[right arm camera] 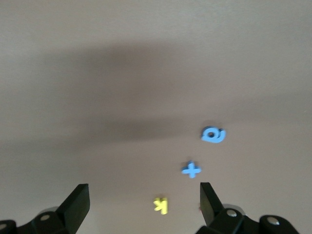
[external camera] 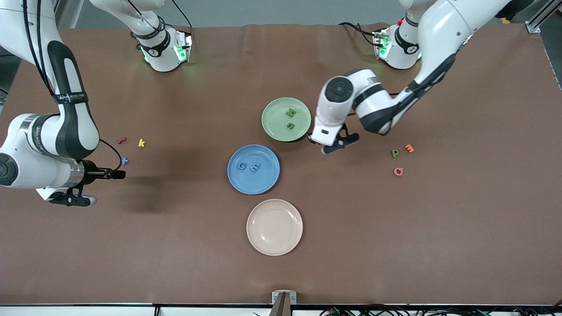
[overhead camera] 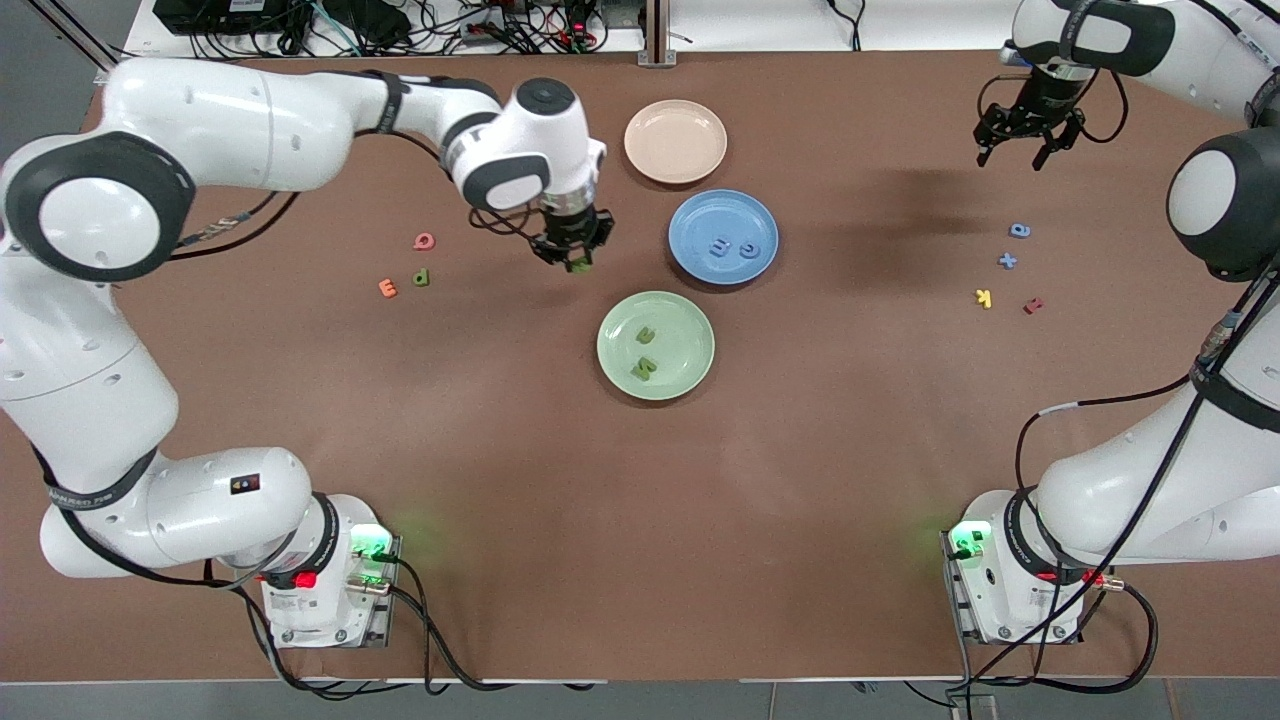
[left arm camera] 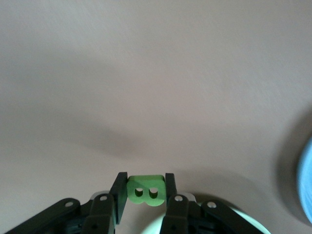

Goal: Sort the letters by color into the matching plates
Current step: 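Place the green letter on the green plate with the left gripper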

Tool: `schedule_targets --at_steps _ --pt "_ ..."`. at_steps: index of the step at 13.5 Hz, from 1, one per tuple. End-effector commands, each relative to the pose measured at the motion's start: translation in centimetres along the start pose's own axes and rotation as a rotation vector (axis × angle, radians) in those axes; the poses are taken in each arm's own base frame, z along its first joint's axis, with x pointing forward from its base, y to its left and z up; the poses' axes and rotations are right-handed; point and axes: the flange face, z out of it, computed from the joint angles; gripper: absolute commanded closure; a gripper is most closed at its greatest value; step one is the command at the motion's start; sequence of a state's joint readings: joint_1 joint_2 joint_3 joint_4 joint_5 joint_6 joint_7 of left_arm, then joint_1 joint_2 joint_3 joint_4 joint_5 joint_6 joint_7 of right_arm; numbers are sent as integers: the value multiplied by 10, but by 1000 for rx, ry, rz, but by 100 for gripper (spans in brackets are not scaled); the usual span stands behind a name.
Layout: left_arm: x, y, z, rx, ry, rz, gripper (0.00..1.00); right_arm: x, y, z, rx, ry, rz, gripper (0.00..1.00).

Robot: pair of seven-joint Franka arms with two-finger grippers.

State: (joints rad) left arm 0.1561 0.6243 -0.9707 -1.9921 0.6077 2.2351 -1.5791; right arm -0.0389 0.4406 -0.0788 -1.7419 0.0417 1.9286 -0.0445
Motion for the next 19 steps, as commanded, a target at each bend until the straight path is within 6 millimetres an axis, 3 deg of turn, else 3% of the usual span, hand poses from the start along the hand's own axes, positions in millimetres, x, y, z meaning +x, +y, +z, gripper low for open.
schedule_targets --at_steps 1,4,6,8,10,12,14,17,19 --pt "-44 37 15 15 4 -60 99 -28 24 7 -6 39 -29 0" --pt "-91 61 33 32 32 -114 97 -40 41 32 -38 72 -43 0" --pt "-115 75 42 31 40 -150 82 -48 44 55 -41 101 -50 0" --pt "-127 86 46 25 59 -201 0 -57 53 79 -39 129 -53 0" --pt "-117 86 47 23 80 -218 0 -62 54 95 -40 145 -51 0" --pt "-92 82 43 22 91 -211 0 -64 55 101 -40 156 -49 0" --pt "-38 68 29 17 104 -213 0 -66 61 105 -37 147 -38 1" --pt "26 34 7 98 151 -165 0 -66 65 110 -35 141 -31 2" --pt "74 0 -5 134 160 -104 0 -65 64 116 -33 137 -32 2"
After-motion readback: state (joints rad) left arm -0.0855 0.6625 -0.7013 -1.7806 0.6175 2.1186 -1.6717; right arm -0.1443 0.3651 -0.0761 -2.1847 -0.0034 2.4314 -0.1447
